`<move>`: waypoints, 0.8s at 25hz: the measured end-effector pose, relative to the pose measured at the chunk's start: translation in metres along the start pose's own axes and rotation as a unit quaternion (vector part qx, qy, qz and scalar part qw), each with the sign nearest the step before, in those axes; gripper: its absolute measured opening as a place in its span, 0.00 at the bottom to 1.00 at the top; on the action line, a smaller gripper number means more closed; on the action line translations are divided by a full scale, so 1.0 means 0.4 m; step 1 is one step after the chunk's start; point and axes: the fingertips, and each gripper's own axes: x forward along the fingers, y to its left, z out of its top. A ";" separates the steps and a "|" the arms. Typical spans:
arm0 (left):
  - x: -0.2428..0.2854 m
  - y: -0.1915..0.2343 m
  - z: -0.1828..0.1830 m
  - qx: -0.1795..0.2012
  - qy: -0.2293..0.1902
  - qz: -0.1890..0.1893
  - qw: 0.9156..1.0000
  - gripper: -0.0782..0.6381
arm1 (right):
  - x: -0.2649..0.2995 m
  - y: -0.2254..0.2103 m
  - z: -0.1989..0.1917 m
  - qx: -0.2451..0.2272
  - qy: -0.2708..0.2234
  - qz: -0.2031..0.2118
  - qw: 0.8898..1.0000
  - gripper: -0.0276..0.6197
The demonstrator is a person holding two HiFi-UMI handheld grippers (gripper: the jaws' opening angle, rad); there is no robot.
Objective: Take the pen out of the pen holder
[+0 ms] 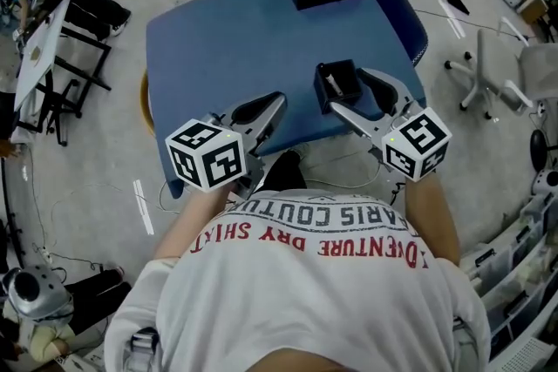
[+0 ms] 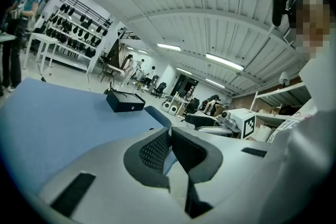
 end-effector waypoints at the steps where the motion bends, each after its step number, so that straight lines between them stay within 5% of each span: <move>1: 0.007 0.012 0.004 -0.001 0.003 0.000 1.000 0.16 | 0.016 -0.009 -0.003 -0.001 0.004 0.000 1.000 0.54; 20: 0.082 0.147 0.010 -0.020 0.053 0.004 0.998 0.16 | 0.189 -0.082 -0.107 -0.034 0.109 0.004 0.993 0.43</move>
